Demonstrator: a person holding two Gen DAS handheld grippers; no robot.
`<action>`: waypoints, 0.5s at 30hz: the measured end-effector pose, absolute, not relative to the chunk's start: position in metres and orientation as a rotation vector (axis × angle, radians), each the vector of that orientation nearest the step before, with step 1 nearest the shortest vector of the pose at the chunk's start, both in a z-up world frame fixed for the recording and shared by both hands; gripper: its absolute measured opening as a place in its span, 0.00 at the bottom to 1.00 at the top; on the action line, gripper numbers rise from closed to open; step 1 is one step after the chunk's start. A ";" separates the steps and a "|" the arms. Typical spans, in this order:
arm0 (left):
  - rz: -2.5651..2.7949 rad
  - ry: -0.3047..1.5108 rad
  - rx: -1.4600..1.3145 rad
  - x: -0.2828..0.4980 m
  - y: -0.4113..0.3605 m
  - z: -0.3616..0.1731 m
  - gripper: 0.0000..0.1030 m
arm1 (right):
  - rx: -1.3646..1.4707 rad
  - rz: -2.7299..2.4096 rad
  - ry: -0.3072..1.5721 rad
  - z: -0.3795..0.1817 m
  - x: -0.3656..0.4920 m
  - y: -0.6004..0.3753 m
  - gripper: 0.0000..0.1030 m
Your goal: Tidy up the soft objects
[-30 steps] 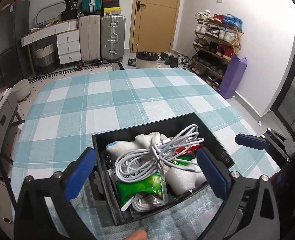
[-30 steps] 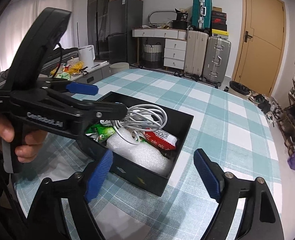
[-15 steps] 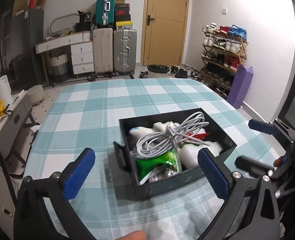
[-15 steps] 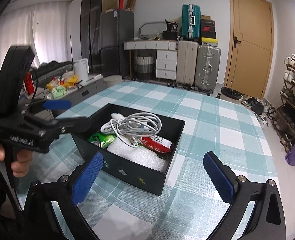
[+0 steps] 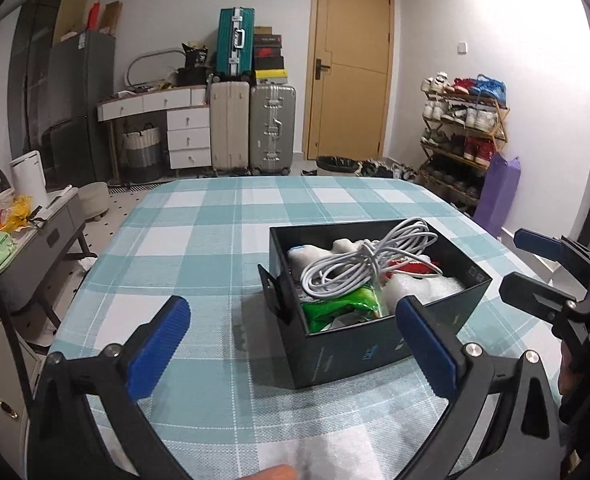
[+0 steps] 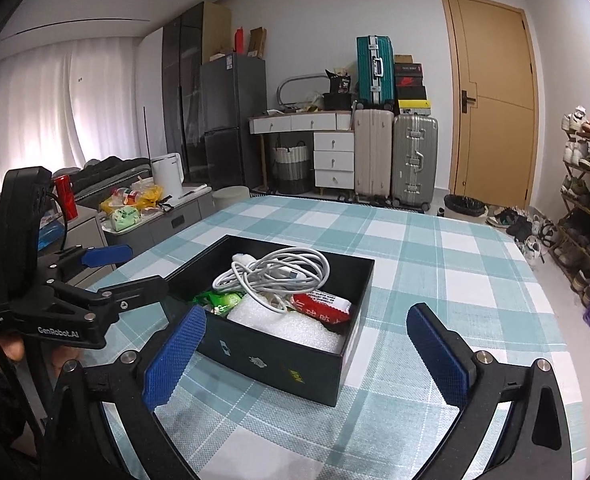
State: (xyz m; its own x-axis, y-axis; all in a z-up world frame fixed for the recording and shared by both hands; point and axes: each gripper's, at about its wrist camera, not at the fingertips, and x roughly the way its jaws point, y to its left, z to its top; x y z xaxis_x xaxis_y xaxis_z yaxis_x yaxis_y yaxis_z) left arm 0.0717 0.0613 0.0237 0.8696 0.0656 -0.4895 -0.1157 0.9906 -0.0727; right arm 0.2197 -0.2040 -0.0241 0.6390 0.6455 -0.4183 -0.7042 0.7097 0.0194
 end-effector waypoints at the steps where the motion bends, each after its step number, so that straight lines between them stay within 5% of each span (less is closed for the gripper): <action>1: 0.102 0.506 -0.106 0.072 0.063 0.022 1.00 | -0.153 0.776 0.411 -0.025 0.219 -0.203 0.99; 15: 0.128 0.474 -0.101 0.071 0.065 0.020 1.00 | -0.132 0.754 0.371 -0.034 0.217 -0.207 0.99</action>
State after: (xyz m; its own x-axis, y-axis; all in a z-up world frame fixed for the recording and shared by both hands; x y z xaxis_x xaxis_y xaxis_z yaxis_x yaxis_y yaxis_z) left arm 0.0707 0.0647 0.0198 0.8819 0.0990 -0.4609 -0.1458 0.9870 -0.0671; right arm 0.2169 -0.2071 -0.0342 0.6676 0.6437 -0.3741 -0.6896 0.7240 0.0152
